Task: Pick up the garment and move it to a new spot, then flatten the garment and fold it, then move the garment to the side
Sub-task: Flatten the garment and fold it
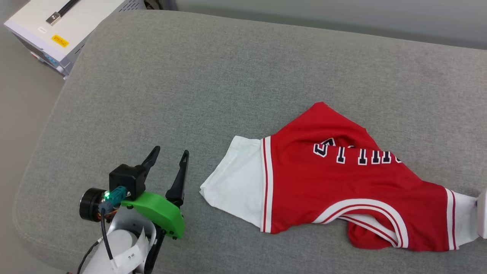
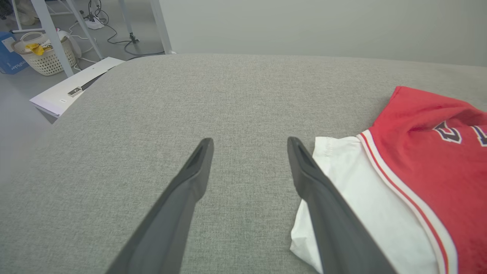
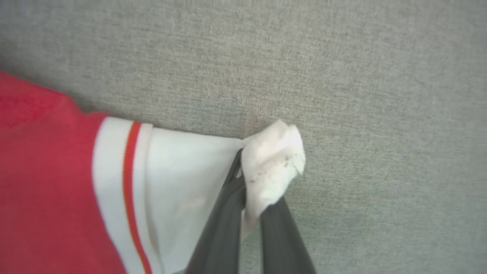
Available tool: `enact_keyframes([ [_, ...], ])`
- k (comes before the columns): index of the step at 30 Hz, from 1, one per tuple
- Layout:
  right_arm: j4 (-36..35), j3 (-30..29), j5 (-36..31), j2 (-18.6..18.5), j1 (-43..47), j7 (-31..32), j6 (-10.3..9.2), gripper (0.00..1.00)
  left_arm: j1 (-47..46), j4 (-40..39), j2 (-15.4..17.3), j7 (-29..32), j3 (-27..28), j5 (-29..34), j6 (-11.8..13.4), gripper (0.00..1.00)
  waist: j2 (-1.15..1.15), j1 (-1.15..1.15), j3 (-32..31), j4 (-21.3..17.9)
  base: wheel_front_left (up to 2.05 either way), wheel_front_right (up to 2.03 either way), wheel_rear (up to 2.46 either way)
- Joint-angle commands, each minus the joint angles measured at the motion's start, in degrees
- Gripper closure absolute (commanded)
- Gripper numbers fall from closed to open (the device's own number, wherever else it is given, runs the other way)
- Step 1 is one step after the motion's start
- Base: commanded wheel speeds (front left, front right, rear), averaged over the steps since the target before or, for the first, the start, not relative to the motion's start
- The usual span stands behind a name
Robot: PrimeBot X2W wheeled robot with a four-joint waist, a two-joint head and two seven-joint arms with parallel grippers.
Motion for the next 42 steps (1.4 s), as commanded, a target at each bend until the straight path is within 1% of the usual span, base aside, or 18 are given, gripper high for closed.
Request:
enact_keyframes([
  [1, 0.24, -0.38, -0.71, -0.32, 0.14, -1.21, -0.05, 1.0, -0.52, 0.08, 0.14, 0.16, -0.03, -0.22, 0.0, 0.0, 0.66, 0.0, -0.88, -0.63, 0.0, 0.0, 0.0],
  [6, -2.87, -2.0, -0.62, 0.17, 1.59, -5.1, -0.05, 1.0, 0.28, 0.06, 0.71, 0.96, -0.2, -0.63, 0.0, 0.0, 0.66, 0.0, -2.93, -2.22, 0.0, 0.0, 0.0],
  [10, -6.96, -3.05, -0.08, 1.2, 3.62, -7.12, -0.05, 1.0, 1.25, -0.41, 0.96, 3.04, -0.79, -1.87, -0.73, 0.0, 0.66, 0.0, -4.07, -3.87, 0.0, 0.0, 0.0],
  [13, -10.27, -3.38, 0.53, 2.04, 5.2, -7.8, -0.05, 1.0, 1.98, -1.02, 1.12, 6.84, -1.92, -3.43, -1.72, 0.0, 0.66, 0.0, -4.37, -5.23, 0.0, 0.0, 0.0],
  [16, -13.45, -3.63, 1.02, 3.13, 6.6, -8.1, -0.05, 1.0, 2.55, -2.22, 0.98, 12.94, -3.32, -5.62, -2.18, 0.0, 0.66, 0.0, -4.34, -6.6, 0.0, 0.0, 0.0],
  [19, -16.06, -3.42, 1.44, 4.37, 7.35, -8.14, -0.05, 1.0, 3.07, -3.2, 1.47, 21.5, -5.06, -6.83, -1.27, 0.0, 0.66, 0.0, -3.92, -7.99, 0.0, 0.0, 0.0],
  [21, -17.2, -3.11, 1.39, 4.87, 7.43, -8.19, -0.05, 1.0, 3.15, -4.08, 2.01, 26.1, -5.84, -7.17, -0.48, 0.0, 0.66, 0.0, -3.43, -8.81, 0.0, 0.0, 0.0],
  [25, -18.53, -2.35, 1.08, 5.47, 7.1, -8.63, -0.05, 1.0, 2.59, -4.59, 4.14, 32.37, -6.79, -4.7, 2.49, 0.0, 0.66, 0.0, -1.97, -10.17, 0.0, 0.0, 0.0],
  [28, -19.04, -1.38, 1.28, 5.93, 6.52, -8.89, -0.05, 1.0, 2.06, -4.34, 4.92, 33.42, -6.32, -2.79, 5.12, 0.0, 0.66, 0.0, -0.74, -11.06, 0.0, 0.0, 0.0],
  [30, -18.98, -1.01, 1.52, 6.18, 6.15, -9.08, -0.05, 1.0, 1.77, -3.89, 5.04, 33.56, -6.28, -1.97, 6.15, 0.0, 0.66, 0.0, 0.01, -11.39, 0.0, 0.0, 0.0],
  [33, -18.65, -0.71, 1.31, 6.19, 5.83, -9.52, -0.05, 1.0, 1.54, -2.63, 4.75, 34.37, -7.17, -2.1, 5.72, 0.0, 0.66, 0.0, 0.92, -11.6, 0.0, 0.0, 0.0],
  [36, -18.39, -0.29, 1.24, 5.98, 5.42, -9.82, -0.05, 1.0, 1.0, -1.5, 5.27, 35.63, -8.86, -0.67, 5.32, 0.0, 0.66, 0.0, 1.59, -11.78, 0.0, 0.0, 0.0],
  [38, -18.22, 0.32, 1.05, 5.33, 5.26, -9.87, -0.05, 1.0, 0.7, -0.96, 4.64, 36.29, -9.75, -0.64, 5.09, 0.0, 0.66, 0.0, 1.94, -11.81, 0.0, 0.0, 0.0],
  [39, -18.08, 0.47, 1.07, 5.14, 5.14, -9.94, -0.05, 1.0, 0.62, -0.47, 4.23, 36.97, -10.27, -0.95, 4.78, 0.08, 0.66, 0.0, 2.04, -11.83, 0.0, 0.0, 0.0],
  [40, -17.94, 0.58, 1.11, 5.03, 5.05, -10.01, -0.05, 1.0, 0.58, -0.01, 3.99, 37.58, -10.71, -1.21, 4.43, 0.57, 0.66, 0.0, 2.03, -11.84, 0.0, 0.0, 0.0],
  [41, -17.74, 0.74, 1.15, 4.92, 4.94, -10.12, -0.05, 1.0, 0.57, 0.48, 3.81, 38.22, -11.26, -1.52, 3.88, 1.0, 0.66, 0.0, 1.92, -11.86, 0.0, 0.0, 0.0],
  [42, -17.58, 0.86, 1.2, 4.85, 4.86, -10.24, -0.05, 1.0, 0.58, 0.72, 3.66, 38.52, -11.58, -1.83, 3.44, 1.0, 0.66, 0.0, 1.75, -11.85, 0.0, 0.0, 0.0],
])
